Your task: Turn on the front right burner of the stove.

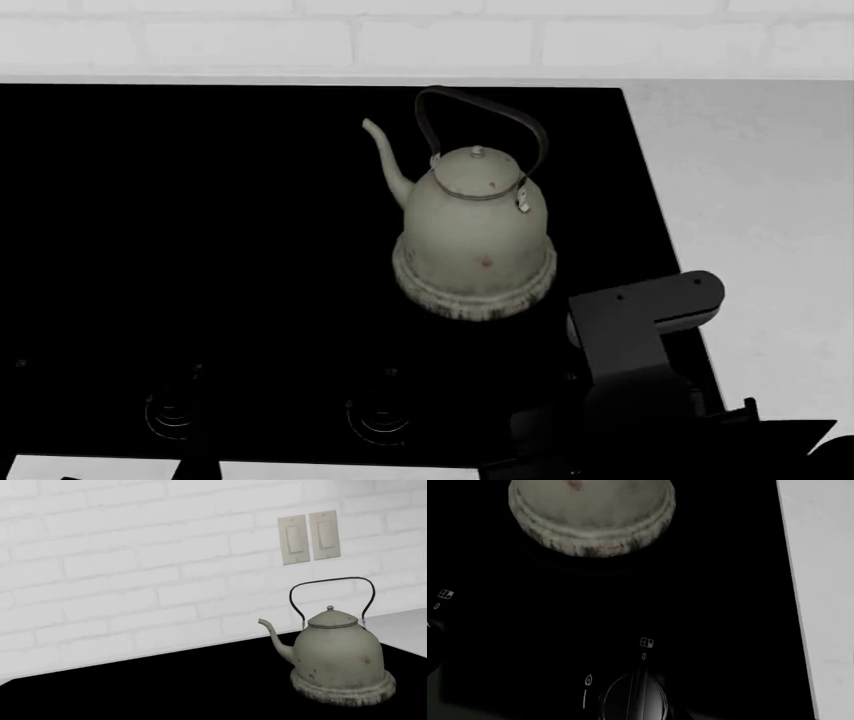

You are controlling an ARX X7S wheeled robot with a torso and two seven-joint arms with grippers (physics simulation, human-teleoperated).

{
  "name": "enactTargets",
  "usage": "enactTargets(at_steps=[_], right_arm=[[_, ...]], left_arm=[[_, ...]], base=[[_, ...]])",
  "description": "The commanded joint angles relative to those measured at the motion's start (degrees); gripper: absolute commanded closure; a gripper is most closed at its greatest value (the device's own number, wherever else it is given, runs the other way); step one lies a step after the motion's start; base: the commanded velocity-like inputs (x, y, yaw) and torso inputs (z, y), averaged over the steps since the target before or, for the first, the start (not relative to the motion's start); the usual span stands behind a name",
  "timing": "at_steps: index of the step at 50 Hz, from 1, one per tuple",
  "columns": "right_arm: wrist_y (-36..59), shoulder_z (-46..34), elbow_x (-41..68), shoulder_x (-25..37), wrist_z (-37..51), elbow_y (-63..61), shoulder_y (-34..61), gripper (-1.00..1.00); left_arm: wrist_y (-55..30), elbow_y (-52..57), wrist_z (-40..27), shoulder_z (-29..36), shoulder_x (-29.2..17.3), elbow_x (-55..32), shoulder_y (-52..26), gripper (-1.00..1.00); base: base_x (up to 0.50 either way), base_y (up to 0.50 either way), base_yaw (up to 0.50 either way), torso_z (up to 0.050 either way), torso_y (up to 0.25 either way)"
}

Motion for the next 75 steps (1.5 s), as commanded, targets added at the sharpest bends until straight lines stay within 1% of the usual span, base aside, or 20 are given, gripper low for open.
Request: enactTargets(at_steps=[1,10,23,28,37,38,41,47,52,54,55,60,65,67,69,75], right_arm=[[3.82,-7.84,-4.78,1.24,-10.14,1.41,0.30,1.00],[3.04,-12.60,-12.92,1.46,-18.08,0.62,2.81,1.00],[0.87,-16.36,-19.00,1.90,-25.56,0.16,4.91,1.00],[-1.18,-20.20,-24.30,2.08,-30.49,-1.43,5.87,1.00],[-2.24,-24.16,-28.88,2.73,-35.95,-3.27,7.94,1.00],[-2.57,-23.48,-27.94,2.69,-36.66,-2.58,7.91,1.00],[-3.97,-25.17,-30.70,2.39,-38.60,-1.36,8.30,1.00],[-4.44,-26.37,-32.53,1.71,-40.91,0.19,9.79,1.00],[-4.72,-26.87,-33.05,1.80,-41.62,-0.46,10.13,1.00],[-6.03,-27.97,-34.24,2.38,-44.19,-1.80,10.79,1.00],[-5.54,-27.79,-34.01,2.27,-43.77,-1.77,10.97,1.00],[-6.85,-29.49,-35.96,1.97,-47.23,-1.98,12.40,1.00],[-5.88,-30.86,-36.27,1.69,-49.49,-2.81,13.68,1.00],[-5.74,-33.36,-39.23,1.44,-50.28,-2.77,14.46,1.00],[-5.92,-33.35,-38.32,1.24,-52.36,-2.42,14.83,1.00],[-5.33,-34.59,-38.60,1.26,-54.41,-2.99,15.75,1.00]], left_arm=[[-0.51,-0.12,-0.22,0.51,-0.14,0.21,-0.34,-1.00],[-0.43,-0.27,-0.45,0.90,-0.35,0.55,-0.36,-1.00],[-0.58,-0.18,-0.75,1.46,-0.59,1.06,-0.54,-1.00],[-0.53,-0.08,-1.00,1.58,-0.66,1.27,-0.54,-1.00],[-0.70,-0.37,-1.07,1.89,-0.71,1.25,-0.76,-1.00],[-0.71,-0.41,-1.07,1.88,-0.74,1.21,-0.80,-1.00],[-0.96,-0.51,-1.10,1.93,-0.79,1.20,-0.93,-1.00],[-1.09,-0.64,-1.17,2.16,-0.86,1.27,-1.08,-1.00],[-0.91,-0.64,-1.25,2.23,-0.97,1.24,-0.98,-1.00],[-0.89,-0.55,-1.33,2.18,-0.98,1.18,-0.97,-1.00],[-0.86,-0.60,-1.36,2.19,-1.00,1.20,-0.98,-1.00],[-1.22,-0.59,-1.55,2.35,-0.98,1.39,-1.16,-1.00],[-1.18,-0.82,-1.70,2.44,-1.00,1.45,-1.25,-1.00],[-1.31,-0.81,-1.71,2.49,-1.02,1.41,-1.27,-1.00],[-1.55,-0.64,-1.78,2.47,-1.03,1.37,-1.32,-1.00],[-1.70,-0.67,-1.94,2.59,-1.09,1.43,-1.40,-1.00]], base=[[0.00,0.00,0.00,0.000,0.000],[0.00,0.00,0.00,-0.002,0.000],[0.01,0.00,0.01,-0.003,0.000],[0.01,0.00,0.01,-0.004,0.000],[0.01,0.00,0.01,-0.004,0.000],[0.01,0.00,0.01,-0.010,0.000],[0.01,0.00,0.01,-0.004,0.000],[0.01,0.00,0.01,-0.004,0.000],[0.01,0.01,0.02,-0.006,0.000],[0.01,0.01,0.02,-0.005,0.000],[0.01,0.01,0.02,0.000,0.000],[0.01,0.01,0.02,-0.004,0.000],[0.01,0.01,0.02,-0.004,0.000],[0.01,0.01,0.01,0.000,0.000],[0.01,0.01,0.01,-0.006,0.000],[0.01,0.01,0.01,-0.003,0.000]])
